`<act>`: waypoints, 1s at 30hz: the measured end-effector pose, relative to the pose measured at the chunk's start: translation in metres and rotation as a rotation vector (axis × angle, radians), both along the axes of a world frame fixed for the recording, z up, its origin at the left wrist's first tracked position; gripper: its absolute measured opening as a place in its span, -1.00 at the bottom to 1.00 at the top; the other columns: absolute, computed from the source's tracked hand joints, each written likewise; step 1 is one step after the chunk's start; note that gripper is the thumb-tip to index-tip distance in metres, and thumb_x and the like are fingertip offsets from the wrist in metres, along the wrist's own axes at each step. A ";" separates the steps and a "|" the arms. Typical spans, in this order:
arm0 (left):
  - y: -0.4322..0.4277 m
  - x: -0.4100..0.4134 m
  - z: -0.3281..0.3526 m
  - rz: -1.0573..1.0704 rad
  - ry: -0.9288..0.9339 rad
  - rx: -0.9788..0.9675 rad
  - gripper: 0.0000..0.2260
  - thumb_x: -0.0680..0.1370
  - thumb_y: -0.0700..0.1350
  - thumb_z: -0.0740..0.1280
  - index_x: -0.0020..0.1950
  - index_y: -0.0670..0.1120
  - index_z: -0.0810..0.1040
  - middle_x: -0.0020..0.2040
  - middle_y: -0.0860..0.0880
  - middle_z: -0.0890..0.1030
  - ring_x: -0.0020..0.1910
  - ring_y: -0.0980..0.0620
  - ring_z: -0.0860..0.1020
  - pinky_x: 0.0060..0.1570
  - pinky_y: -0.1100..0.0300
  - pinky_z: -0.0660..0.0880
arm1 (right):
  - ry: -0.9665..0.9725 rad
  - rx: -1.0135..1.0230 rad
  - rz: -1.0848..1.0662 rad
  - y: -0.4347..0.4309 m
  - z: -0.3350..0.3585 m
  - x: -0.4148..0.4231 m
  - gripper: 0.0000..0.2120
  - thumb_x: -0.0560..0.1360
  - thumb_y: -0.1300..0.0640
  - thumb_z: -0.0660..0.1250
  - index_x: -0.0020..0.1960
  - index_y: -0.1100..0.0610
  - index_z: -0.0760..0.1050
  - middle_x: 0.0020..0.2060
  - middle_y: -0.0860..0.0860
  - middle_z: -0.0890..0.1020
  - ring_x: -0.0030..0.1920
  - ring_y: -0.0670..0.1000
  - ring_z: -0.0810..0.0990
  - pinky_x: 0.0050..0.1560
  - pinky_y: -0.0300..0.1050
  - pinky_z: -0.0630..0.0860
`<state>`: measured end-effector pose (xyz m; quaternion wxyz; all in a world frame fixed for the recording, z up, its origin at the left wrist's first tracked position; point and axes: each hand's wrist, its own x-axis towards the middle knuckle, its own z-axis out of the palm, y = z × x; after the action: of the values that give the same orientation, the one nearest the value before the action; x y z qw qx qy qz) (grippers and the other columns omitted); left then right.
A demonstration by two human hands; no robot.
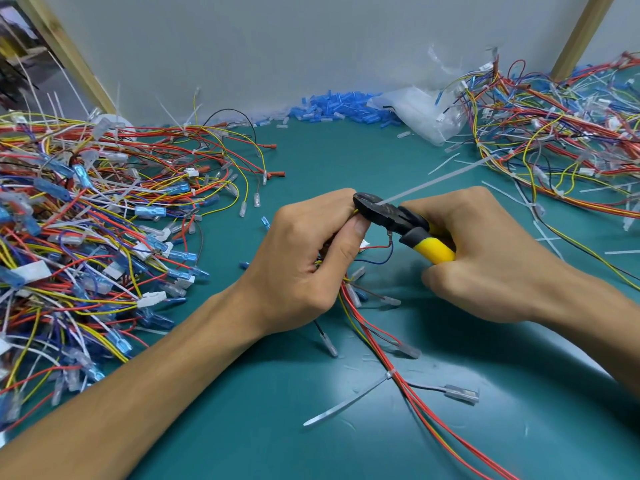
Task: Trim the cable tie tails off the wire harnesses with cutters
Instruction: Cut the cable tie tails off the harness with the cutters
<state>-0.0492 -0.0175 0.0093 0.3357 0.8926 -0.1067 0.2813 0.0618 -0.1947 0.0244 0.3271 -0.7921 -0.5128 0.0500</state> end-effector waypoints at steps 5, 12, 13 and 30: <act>-0.001 0.000 0.000 0.008 -0.002 -0.002 -0.70 0.68 -0.27 0.15 -0.24 -0.30 0.43 -0.32 -0.13 0.39 -0.35 -0.10 0.33 -0.29 0.10 0.29 | 0.010 0.009 -0.009 -0.001 0.000 -0.001 -0.84 0.22 0.19 0.17 -0.31 0.12 0.17 -0.43 -0.09 0.09 -0.38 -0.03 0.05 -0.45 -0.15 0.02; -0.002 0.000 0.000 0.018 -0.017 0.011 -0.71 0.68 -0.28 0.16 -0.22 -0.29 0.45 -0.31 -0.12 0.40 -0.33 -0.07 0.33 -0.27 0.14 0.28 | -0.040 -0.005 -0.017 -0.002 0.003 0.003 -0.85 0.26 0.20 0.21 -0.35 0.00 0.27 -0.43 0.05 0.18 -0.36 -0.01 0.09 -0.40 -0.10 0.01; -0.002 0.001 0.000 0.018 -0.014 0.014 -0.71 0.69 -0.28 0.16 -0.22 -0.29 0.45 -0.31 -0.12 0.40 -0.33 -0.08 0.33 -0.26 0.14 0.29 | -0.067 -0.015 -0.029 -0.002 0.004 0.004 -0.91 0.28 0.18 0.21 -0.32 0.03 0.31 -0.43 0.08 0.23 -0.35 0.03 0.11 -0.39 -0.06 0.05; -0.002 0.001 0.001 -0.028 -0.014 0.020 -0.72 0.69 -0.26 0.13 -0.20 -0.25 0.44 -0.27 -0.08 0.37 -0.31 -0.05 0.32 -0.23 0.19 0.27 | 0.019 -0.007 0.014 -0.004 0.002 0.000 -0.84 0.20 0.23 0.18 -0.30 0.06 0.22 -0.42 -0.06 0.10 -0.39 -0.05 0.06 -0.43 -0.11 0.01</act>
<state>-0.0485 -0.0195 0.0101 0.3298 0.8925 -0.1245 0.2814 0.0615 -0.1989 0.0263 0.3289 -0.7892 -0.5150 0.0615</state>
